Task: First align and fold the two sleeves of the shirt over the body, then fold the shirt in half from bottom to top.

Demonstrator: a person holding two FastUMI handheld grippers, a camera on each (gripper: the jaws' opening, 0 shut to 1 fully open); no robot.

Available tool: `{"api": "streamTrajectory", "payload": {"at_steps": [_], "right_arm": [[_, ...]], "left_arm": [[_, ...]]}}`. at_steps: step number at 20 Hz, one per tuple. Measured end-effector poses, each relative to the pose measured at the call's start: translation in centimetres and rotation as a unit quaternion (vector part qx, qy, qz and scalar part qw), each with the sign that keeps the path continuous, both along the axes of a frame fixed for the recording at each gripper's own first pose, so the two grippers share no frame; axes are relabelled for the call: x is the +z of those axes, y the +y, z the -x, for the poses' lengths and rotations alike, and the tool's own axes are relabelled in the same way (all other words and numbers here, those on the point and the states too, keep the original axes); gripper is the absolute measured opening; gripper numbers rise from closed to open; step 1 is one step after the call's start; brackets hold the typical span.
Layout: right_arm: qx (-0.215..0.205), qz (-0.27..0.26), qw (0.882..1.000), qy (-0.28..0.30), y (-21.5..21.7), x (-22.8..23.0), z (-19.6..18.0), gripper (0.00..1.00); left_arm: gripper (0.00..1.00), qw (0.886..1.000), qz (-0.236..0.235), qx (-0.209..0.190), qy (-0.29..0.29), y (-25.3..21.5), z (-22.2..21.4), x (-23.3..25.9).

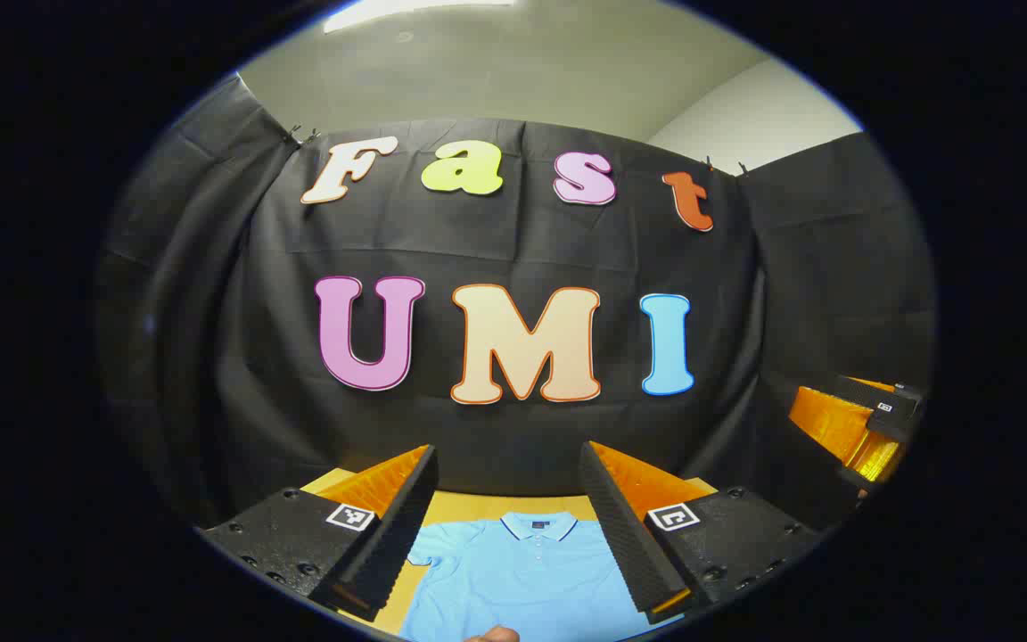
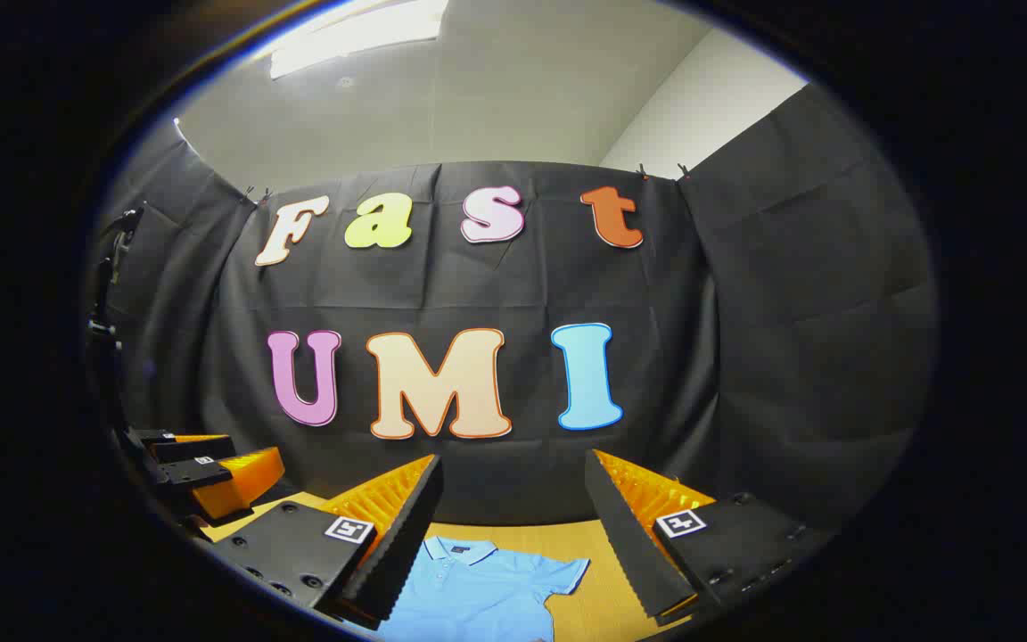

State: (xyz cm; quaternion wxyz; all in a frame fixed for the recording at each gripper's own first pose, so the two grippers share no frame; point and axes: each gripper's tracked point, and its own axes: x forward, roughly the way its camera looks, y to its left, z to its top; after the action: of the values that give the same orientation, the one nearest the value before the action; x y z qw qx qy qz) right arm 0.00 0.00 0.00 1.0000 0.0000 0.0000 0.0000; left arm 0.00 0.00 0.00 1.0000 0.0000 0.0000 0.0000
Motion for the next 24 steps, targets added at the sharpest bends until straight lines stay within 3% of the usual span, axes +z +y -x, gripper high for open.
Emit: {"api": "streamTrajectory", "payload": {"at_steps": [17,24], "right_arm": [[0.005,0.030,0.999,0.009,0.6,-0.7,0.2,0.99],[0.008,0.037,0.999,0.035,-0.2,-3.7,-3.5,0.99]], "left_arm": [[0.95,1.000,0.000,0.011,-0.005,0.8,0.5,0.4],[0.95,0.999,0.016,0.029,-0.013,1.8,0.8,0.6]]}}
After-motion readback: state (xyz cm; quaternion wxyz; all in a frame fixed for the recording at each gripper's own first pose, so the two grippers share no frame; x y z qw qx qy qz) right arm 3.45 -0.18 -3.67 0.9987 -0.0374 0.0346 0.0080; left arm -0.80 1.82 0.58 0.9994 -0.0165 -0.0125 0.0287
